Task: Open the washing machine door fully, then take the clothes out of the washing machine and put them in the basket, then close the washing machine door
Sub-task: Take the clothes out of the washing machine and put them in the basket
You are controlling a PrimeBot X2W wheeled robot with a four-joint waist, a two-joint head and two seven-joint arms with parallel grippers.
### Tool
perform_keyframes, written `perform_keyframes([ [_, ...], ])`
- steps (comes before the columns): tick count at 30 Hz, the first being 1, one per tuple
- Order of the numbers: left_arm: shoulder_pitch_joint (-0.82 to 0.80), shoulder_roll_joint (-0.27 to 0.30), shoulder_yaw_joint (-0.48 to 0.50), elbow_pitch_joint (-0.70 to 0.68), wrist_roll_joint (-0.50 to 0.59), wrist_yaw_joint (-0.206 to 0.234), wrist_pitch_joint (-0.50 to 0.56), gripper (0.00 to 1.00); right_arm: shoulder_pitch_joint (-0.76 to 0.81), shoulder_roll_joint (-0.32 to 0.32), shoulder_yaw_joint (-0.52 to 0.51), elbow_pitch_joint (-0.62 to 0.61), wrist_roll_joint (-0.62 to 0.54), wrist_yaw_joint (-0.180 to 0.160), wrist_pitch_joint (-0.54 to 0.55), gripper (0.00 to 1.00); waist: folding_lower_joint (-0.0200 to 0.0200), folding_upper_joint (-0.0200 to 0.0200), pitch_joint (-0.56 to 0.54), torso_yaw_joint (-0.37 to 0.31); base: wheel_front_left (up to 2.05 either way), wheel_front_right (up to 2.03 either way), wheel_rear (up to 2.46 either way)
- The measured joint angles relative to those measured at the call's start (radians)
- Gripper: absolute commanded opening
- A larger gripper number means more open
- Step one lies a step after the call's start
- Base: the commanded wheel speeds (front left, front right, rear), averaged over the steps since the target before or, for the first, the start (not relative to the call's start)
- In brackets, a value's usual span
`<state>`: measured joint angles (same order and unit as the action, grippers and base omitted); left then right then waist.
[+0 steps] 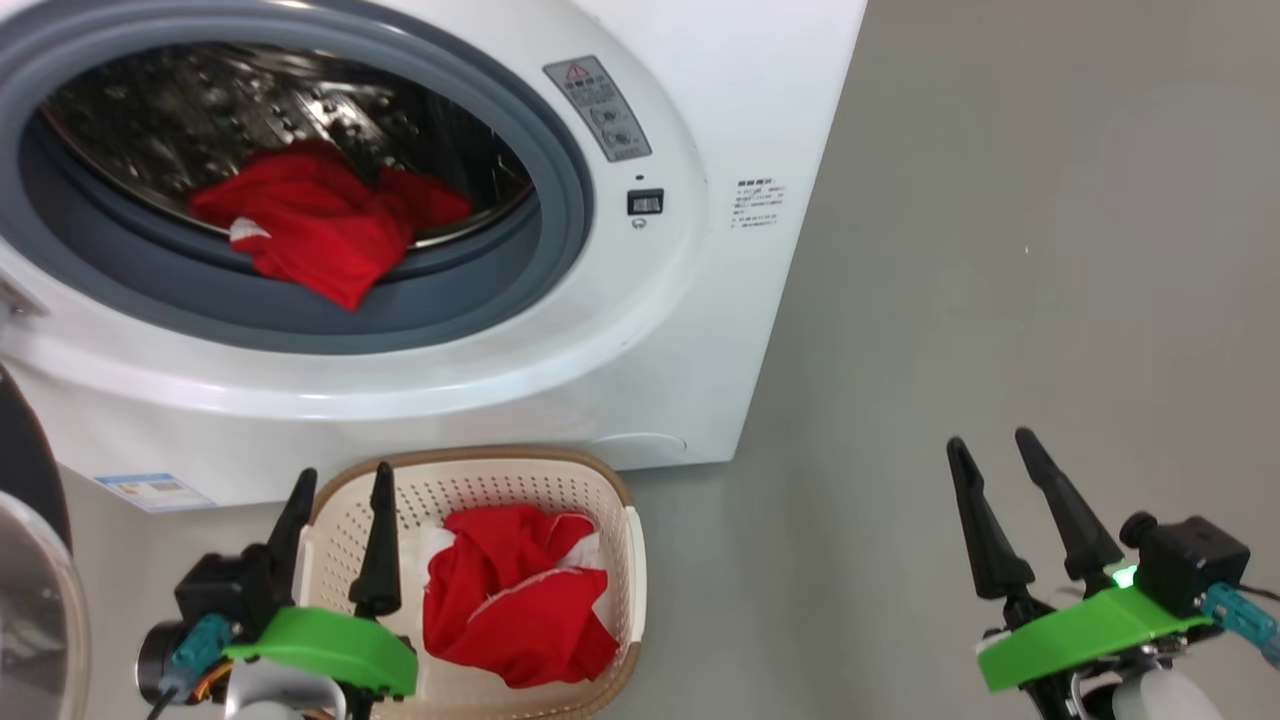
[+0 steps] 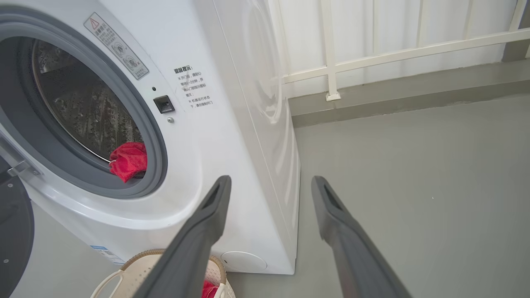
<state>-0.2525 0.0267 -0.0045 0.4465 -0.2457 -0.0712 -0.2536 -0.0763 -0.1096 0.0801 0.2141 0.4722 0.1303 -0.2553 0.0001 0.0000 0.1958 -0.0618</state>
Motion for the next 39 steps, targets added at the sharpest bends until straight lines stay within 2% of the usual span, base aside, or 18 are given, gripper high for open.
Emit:
perform_keyframes([
  [13, 0.146, 0.006, 0.005, -0.157, 0.004, 0.002, 0.000, 1.00, 0.053, 0.006, -0.010, -0.007, -0.006, 0.000, 0.000, 1.00, 0.0000, 0.0000, -0.044, 0.010, 0.00, 0.00, 0.00],
  [20, 0.209, 0.009, 0.007, -0.221, -0.002, 0.031, 0.000, 1.00, 0.073, 0.011, -0.018, -0.007, -0.007, 0.000, 0.000, 1.00, 0.0000, 0.0000, -0.046, 0.008, 0.00, 0.00, 0.00],
  [28, 0.213, 0.010, -0.002, -0.246, -0.011, 0.053, 0.000, 1.00, 0.073, 0.012, -0.030, -0.007, -0.007, 0.000, 0.000, 1.00, 0.0000, 0.0000, -0.036, 0.011, 0.00, 0.00, 0.00],
  [39, 0.178, 0.012, -0.029, -0.214, 0.002, 0.054, 0.000, 1.00, 0.065, 0.015, -0.027, -0.007, -0.007, 0.000, 0.000, 1.00, 0.0000, 0.0001, -0.015, 0.016, 0.00, 0.00, 0.00],
])
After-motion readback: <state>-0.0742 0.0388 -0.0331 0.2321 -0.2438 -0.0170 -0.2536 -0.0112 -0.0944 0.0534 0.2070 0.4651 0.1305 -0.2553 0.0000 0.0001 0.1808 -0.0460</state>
